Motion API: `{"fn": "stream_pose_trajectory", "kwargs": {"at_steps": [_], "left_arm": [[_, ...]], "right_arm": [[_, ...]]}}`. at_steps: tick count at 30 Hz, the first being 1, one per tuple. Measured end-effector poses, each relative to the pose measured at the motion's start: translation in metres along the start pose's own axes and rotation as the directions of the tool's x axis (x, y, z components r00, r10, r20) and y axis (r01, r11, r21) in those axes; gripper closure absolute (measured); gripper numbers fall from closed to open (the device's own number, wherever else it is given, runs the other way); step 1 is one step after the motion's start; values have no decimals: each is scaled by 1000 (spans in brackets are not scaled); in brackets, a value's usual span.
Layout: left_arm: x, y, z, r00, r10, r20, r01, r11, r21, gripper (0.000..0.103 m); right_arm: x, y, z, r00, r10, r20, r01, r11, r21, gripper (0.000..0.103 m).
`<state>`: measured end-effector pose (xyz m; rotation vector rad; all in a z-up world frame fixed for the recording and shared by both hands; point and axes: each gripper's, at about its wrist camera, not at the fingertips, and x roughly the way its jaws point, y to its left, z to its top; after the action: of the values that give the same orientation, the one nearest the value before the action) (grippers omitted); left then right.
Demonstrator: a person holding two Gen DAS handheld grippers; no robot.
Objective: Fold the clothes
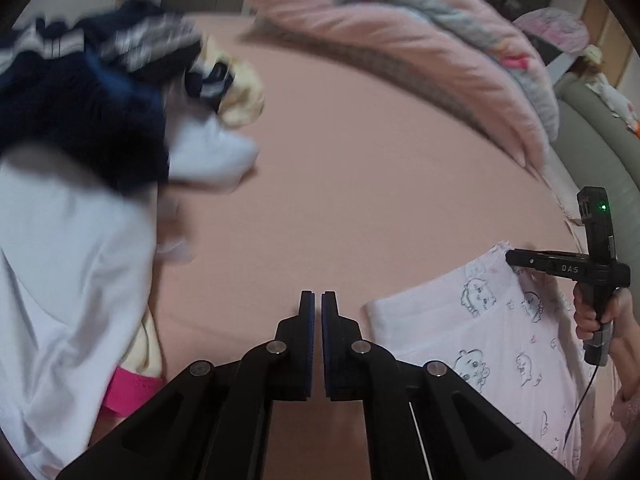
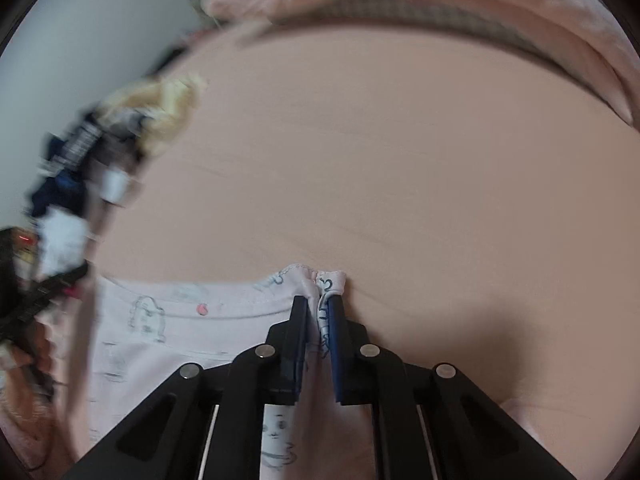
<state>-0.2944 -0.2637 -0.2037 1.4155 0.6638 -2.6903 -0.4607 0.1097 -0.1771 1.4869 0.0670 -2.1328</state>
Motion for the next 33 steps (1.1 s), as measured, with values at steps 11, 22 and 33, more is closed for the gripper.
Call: {"fn": "stream_pose_trajectory", "kwargs": {"at_steps": [11,22,33], "left_arm": [[23,-34,-13,998,-30,-48,36,992,121,101],[29,-14,-2,999,29,-44,-26,997,77,99],[-16,-136,-49,961,-185,-206,250,900,356,98]], "right_arm": [[-4,2,-4,999,-5,-40,4,1000,-24,59],[1,13,9,1000,14,-1,-14,999,-46,90],[-164,29,-116,978,-130,160,126,991,36,86]]}}
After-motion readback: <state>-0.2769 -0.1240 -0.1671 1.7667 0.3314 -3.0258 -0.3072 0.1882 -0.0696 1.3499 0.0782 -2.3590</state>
